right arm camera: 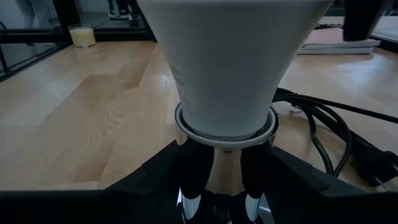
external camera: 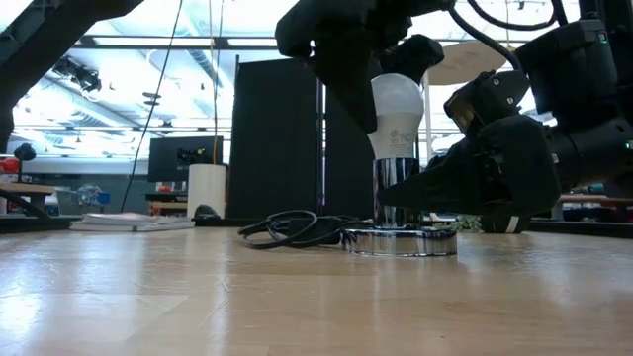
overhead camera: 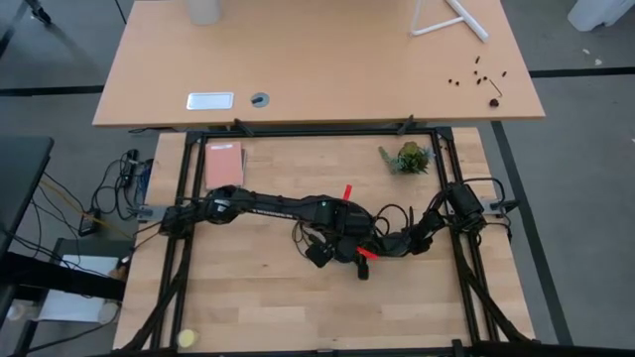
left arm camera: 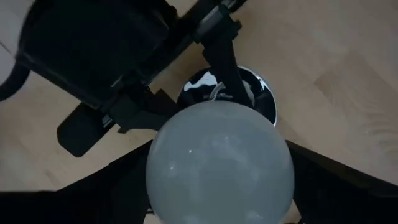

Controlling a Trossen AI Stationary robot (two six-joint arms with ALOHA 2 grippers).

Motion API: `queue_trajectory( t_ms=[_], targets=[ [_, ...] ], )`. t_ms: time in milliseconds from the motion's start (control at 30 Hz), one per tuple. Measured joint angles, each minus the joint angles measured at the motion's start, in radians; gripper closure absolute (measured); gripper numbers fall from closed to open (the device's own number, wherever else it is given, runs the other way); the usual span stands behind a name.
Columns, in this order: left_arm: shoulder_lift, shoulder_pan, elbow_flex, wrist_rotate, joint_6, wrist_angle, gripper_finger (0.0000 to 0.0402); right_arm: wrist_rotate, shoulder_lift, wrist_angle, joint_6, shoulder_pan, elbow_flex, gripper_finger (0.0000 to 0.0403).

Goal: Screw lightbulb
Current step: Remove the lightbulb from the lamp

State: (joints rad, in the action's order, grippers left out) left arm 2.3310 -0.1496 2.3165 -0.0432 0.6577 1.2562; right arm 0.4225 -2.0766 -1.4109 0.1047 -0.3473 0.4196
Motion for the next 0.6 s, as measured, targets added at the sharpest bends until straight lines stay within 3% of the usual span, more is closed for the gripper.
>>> queue_trajectory(
  t_ms=[600],
  targets=[
    [0.04, 0.004, 0.004, 0.022, -0.031, -0.007, 0.0082, 0.0, 0.0, 0.001, -0.004, 0.001, -0.001, 0.0205]
  ],
)
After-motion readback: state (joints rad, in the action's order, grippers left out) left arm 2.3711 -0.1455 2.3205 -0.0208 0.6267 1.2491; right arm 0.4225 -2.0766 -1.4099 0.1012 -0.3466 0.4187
